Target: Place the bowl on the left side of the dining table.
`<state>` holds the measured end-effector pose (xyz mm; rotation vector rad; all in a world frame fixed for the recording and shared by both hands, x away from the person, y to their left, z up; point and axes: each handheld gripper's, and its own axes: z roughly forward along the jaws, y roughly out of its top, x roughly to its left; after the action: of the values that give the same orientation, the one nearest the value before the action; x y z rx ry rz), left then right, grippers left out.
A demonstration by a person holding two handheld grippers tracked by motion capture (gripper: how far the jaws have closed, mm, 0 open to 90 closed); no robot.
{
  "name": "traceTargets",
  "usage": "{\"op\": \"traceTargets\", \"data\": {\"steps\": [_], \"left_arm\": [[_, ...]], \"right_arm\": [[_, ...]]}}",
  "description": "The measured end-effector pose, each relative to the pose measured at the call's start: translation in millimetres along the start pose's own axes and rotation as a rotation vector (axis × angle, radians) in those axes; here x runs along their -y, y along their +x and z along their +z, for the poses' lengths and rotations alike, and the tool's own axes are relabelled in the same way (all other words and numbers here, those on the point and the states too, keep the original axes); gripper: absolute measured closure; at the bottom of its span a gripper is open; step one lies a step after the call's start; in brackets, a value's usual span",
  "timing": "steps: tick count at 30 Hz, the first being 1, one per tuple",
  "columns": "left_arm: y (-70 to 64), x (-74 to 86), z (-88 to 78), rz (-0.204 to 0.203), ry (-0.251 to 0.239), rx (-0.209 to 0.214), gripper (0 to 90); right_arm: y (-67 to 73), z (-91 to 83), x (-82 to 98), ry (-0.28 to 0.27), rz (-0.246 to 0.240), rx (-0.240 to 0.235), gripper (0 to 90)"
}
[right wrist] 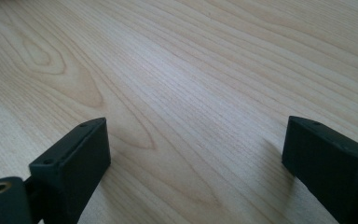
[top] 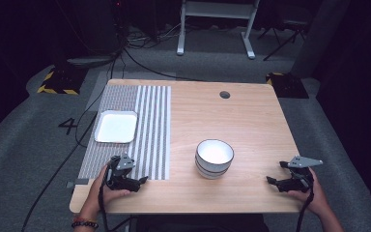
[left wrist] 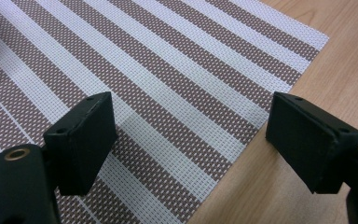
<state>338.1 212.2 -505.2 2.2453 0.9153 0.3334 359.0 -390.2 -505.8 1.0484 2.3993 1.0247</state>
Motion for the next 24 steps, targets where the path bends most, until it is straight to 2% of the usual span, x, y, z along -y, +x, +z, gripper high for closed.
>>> {"op": "traceTargets", "data": {"steps": [12, 18, 24], "left_arm": [[-1.1, 0.1, -0.5, -0.007, 0.001, -0.017, 15.9], [-3.6, 0.8, -1.6, -0.037, 0.007, -0.029, 15.4], [-6.2, -0.7, -2.6, -0.047, 0.018, -0.045, 16.0]], "right_arm": [[0.0, 0.0, 0.0, 0.000, 0.000, 0.000, 7.8], [0.0, 0.0, 0.0, 0.000, 0.000, 0.000, 7.8], [-0.1, 0.0, 0.0, 0.000, 0.000, 0.000, 7.7]]}}
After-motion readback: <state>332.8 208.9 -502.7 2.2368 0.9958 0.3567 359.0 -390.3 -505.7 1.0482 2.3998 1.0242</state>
